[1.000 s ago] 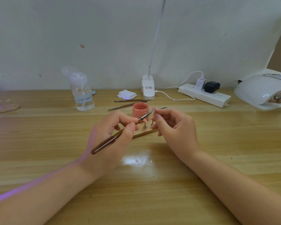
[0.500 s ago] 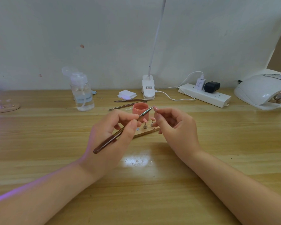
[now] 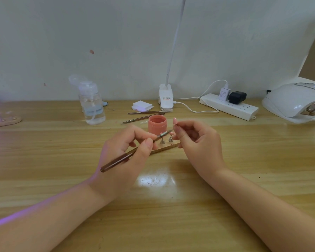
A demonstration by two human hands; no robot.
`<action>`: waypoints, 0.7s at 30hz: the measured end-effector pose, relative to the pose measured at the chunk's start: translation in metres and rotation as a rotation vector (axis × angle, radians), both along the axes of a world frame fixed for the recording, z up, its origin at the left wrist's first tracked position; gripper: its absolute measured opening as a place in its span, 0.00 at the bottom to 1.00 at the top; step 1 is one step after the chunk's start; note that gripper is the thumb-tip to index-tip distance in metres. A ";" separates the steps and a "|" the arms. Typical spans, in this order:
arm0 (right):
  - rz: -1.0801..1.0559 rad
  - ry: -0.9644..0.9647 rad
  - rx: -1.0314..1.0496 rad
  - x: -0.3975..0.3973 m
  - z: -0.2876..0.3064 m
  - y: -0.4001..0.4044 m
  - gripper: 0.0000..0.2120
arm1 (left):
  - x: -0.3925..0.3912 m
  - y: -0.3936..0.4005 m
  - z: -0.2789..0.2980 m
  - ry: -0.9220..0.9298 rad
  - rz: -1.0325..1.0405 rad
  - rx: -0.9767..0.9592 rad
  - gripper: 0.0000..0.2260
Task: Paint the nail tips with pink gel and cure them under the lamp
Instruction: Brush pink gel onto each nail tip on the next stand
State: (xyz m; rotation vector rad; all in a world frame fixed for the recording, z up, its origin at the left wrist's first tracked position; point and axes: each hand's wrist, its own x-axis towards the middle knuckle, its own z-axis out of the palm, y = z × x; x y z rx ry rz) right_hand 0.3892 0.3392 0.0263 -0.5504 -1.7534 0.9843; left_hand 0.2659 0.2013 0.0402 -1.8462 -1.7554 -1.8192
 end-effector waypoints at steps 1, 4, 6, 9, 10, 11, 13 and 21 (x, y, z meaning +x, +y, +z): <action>-0.001 0.001 0.001 0.000 0.000 0.000 0.05 | 0.000 0.000 -0.001 -0.007 -0.004 -0.003 0.07; -0.001 0.000 0.000 0.000 -0.001 0.000 0.05 | 0.001 0.000 0.000 -0.033 -0.009 0.024 0.06; 0.003 0.004 -0.001 0.000 -0.001 0.000 0.05 | 0.002 0.001 0.002 -0.078 -0.019 0.032 0.05; 0.015 0.005 0.000 0.000 -0.001 0.000 0.05 | 0.003 0.001 0.001 -0.119 -0.040 0.004 0.06; 0.018 0.008 -0.003 0.000 -0.001 0.000 0.05 | 0.002 0.001 0.000 -0.113 -0.040 -0.005 0.07; 0.023 0.014 -0.010 0.000 -0.001 0.001 0.05 | 0.001 0.001 0.000 -0.108 -0.044 -0.008 0.07; 0.039 0.036 -0.031 -0.001 0.000 0.000 0.06 | 0.000 0.000 -0.001 -0.119 -0.050 0.001 0.07; 0.093 0.085 -0.077 -0.002 0.001 -0.001 0.05 | 0.003 0.003 0.001 -0.173 -0.024 0.022 0.03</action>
